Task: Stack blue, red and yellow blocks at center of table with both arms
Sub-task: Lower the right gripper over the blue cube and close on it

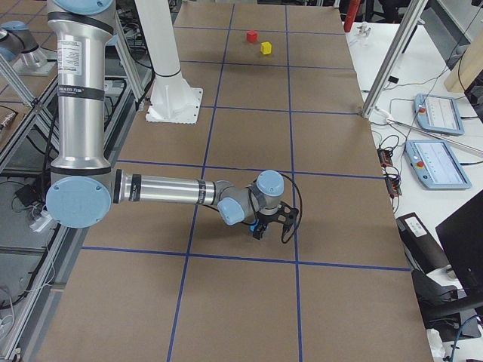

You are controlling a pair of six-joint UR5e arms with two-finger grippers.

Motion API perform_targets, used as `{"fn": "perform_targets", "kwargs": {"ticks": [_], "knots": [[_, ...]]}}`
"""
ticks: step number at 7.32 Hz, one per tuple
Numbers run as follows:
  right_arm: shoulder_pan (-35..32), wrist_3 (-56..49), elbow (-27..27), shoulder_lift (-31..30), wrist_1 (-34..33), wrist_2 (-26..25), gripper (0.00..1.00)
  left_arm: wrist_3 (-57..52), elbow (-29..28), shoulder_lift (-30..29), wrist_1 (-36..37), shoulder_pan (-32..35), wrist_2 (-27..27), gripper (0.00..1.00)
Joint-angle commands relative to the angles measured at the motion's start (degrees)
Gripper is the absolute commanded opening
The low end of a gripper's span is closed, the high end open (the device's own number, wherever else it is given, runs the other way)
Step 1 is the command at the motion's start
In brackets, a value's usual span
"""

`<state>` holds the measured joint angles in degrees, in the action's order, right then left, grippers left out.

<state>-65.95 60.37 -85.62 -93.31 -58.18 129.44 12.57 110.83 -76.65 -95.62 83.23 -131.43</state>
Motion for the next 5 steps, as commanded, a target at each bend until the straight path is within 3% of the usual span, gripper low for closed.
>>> {"fn": "perform_targets", "kwargs": {"ticks": [1, 5], "knots": [[0.72, 0.97, -0.16, -0.21, 0.0, -0.33, 0.95, 0.0, 0.0, 0.01, 0.0, 0.0, -0.05, 1.0], [2.84, 2.83, -1.91, -1.95, 0.35, -0.24, 0.93, 0.0, 0.09, 0.01, 0.0, 0.09, 0.04, 1.0]]}}
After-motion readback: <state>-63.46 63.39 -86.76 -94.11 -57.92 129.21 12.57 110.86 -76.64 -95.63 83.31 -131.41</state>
